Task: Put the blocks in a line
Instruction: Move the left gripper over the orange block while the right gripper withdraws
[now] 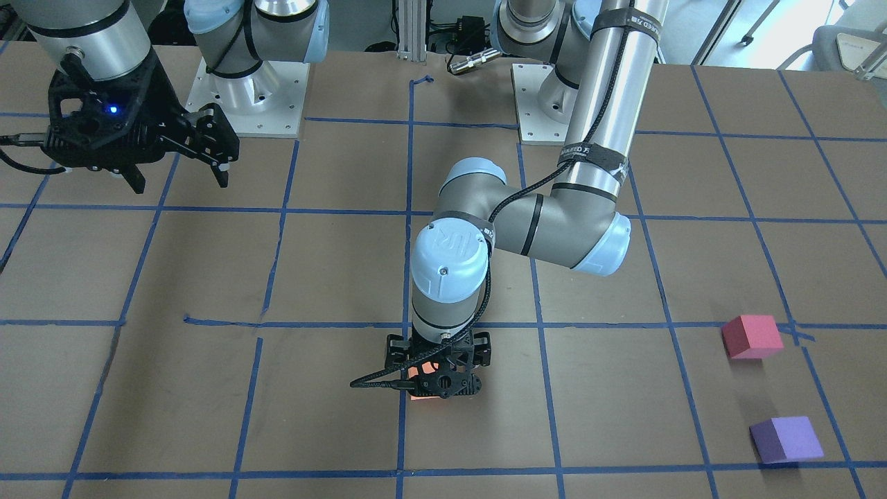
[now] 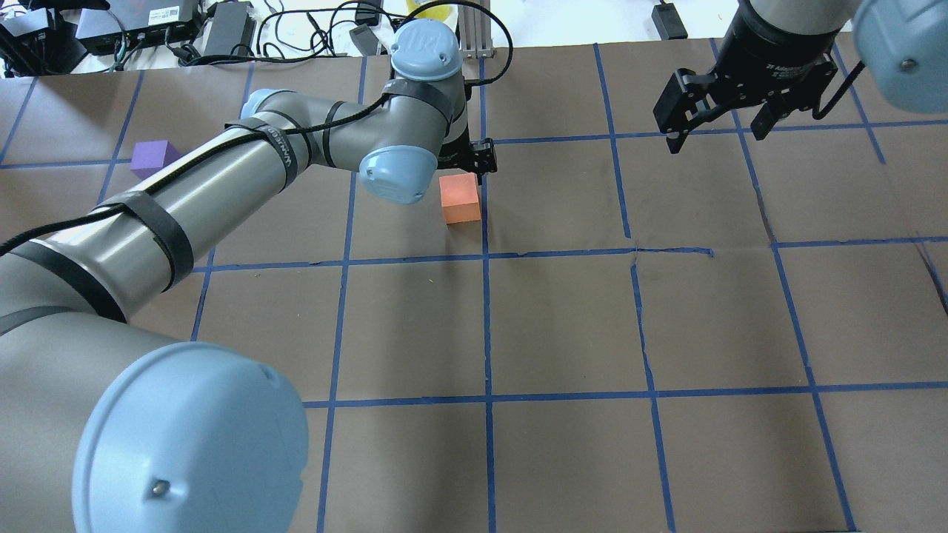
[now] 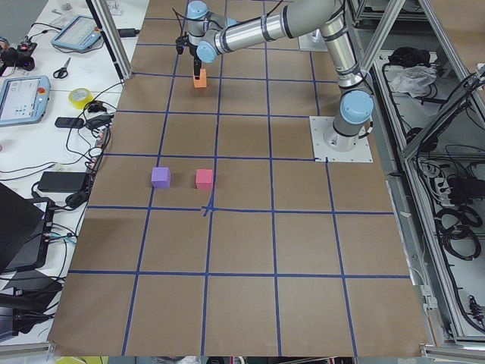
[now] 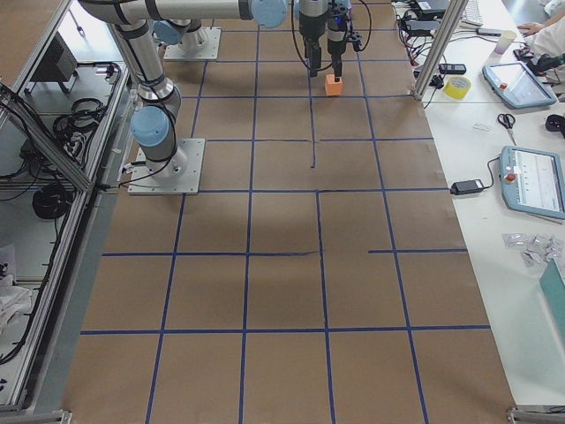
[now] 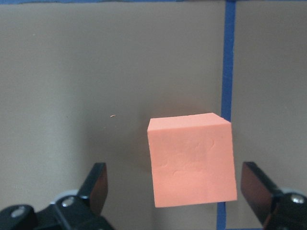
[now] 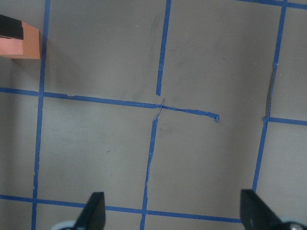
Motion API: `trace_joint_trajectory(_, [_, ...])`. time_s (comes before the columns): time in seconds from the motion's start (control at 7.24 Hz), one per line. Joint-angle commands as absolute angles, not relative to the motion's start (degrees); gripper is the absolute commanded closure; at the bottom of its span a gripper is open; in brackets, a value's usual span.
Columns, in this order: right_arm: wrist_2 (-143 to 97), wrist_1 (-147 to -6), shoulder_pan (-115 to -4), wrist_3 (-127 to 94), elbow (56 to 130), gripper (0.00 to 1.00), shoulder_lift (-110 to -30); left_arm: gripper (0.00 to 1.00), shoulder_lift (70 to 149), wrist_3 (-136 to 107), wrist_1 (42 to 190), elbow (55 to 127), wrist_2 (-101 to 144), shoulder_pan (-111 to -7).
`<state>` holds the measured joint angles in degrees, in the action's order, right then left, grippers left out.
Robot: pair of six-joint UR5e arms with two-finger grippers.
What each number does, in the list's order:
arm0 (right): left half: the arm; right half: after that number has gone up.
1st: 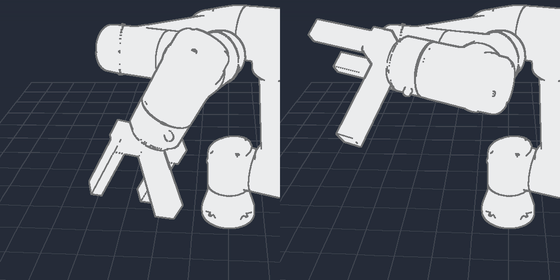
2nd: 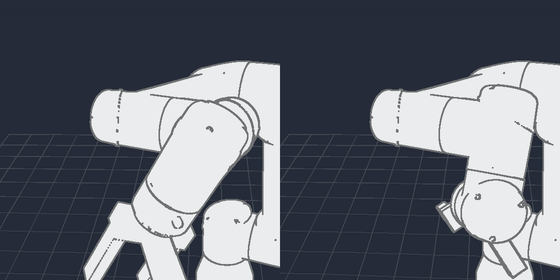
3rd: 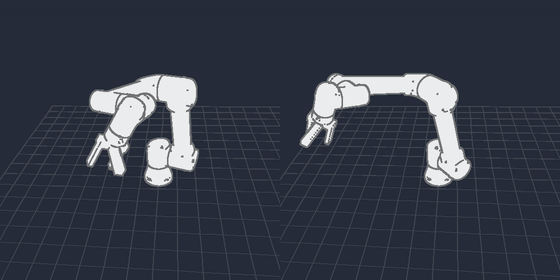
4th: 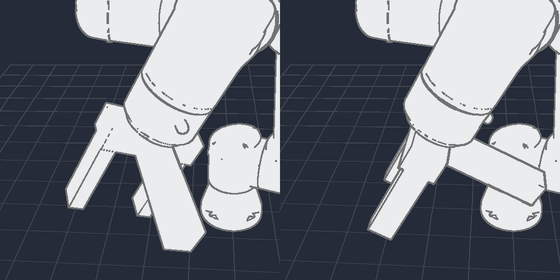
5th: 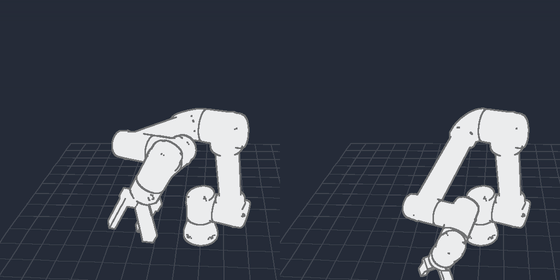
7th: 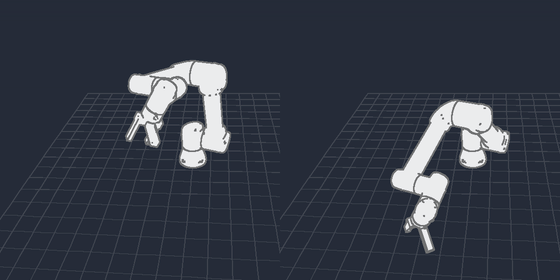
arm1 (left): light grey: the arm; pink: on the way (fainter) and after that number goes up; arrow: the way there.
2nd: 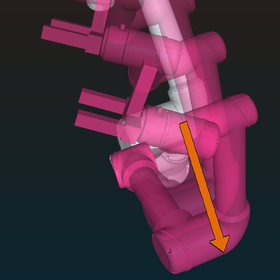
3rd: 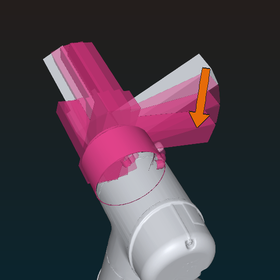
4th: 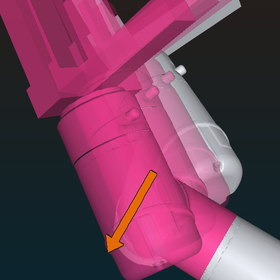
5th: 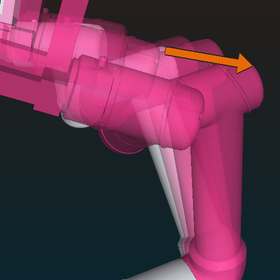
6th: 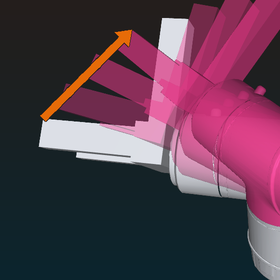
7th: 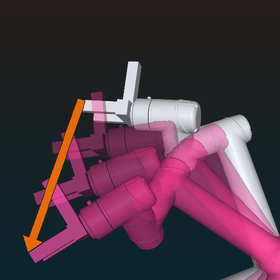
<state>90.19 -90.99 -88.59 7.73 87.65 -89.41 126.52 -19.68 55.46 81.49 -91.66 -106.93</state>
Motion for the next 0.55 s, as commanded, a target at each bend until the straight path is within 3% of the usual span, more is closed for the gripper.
trace_joint_trajectory(0.0, [89.65,-85.13,-88.59,0.66,87.71,0.0,-90.26,0.0,128.75,-21.09,55.46,79.72,-91.49,-107.66])
trace_joint_trajectory(0.41, [89.73,-84.73,-89.64,0.26,87.54,0.0,-90.61,0.0,130.08,-21.63,55.72,80.15,-91.93,-107.67])
